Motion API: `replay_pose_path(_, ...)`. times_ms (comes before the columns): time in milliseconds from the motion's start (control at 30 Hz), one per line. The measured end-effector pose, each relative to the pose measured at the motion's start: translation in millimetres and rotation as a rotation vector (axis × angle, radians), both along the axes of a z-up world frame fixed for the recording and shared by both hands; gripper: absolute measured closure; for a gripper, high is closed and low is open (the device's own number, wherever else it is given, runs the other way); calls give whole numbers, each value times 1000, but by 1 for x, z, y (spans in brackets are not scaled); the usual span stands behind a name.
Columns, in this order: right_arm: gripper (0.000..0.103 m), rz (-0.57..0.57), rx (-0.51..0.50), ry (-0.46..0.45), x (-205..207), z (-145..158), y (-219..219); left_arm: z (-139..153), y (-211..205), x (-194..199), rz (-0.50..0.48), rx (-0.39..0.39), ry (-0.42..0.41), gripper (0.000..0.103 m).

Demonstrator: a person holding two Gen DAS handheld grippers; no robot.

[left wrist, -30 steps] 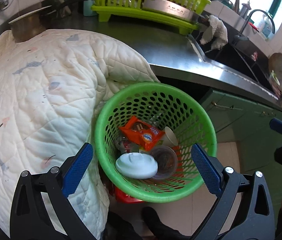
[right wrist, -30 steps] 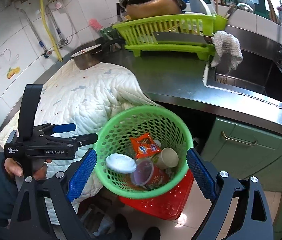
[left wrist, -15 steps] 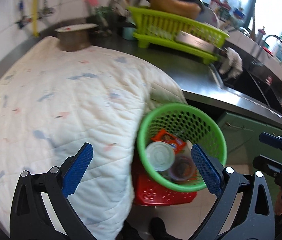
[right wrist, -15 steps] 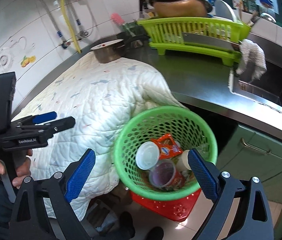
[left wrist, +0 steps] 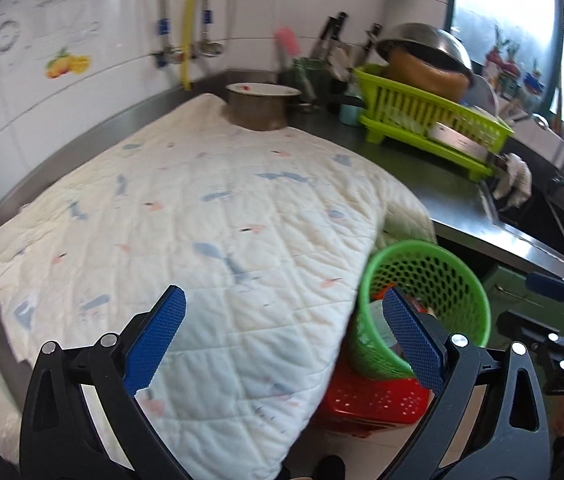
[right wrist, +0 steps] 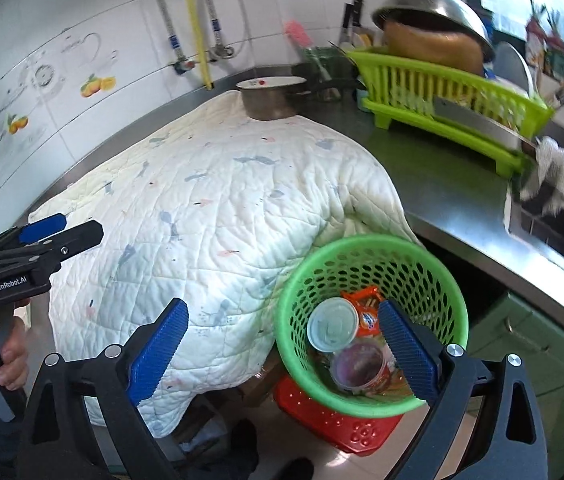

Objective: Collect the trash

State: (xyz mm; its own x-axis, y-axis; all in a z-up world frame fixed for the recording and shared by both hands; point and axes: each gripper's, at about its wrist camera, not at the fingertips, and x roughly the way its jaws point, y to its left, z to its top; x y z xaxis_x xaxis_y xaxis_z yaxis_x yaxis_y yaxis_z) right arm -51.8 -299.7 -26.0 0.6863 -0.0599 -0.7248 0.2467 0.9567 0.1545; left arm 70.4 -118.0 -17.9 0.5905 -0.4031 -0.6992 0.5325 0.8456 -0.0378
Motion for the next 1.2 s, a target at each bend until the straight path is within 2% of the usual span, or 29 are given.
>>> replay_pose_path(167,10,24,-58,-3,1,12,17,7,26,-7,89,-16,-4,5)
replay_pose_path(367,10,50,-74,-12,0,20,26,16,42,-18,159,-14,-20,5)
replay_pose_path(600,9,61,-61,-26,-3,25,27,24,48,-35,174,6,-60,5)
replay_pose_path(1200,9,67,-55,-26,-2,28,26,23,43,-40,160,28,-56,5)
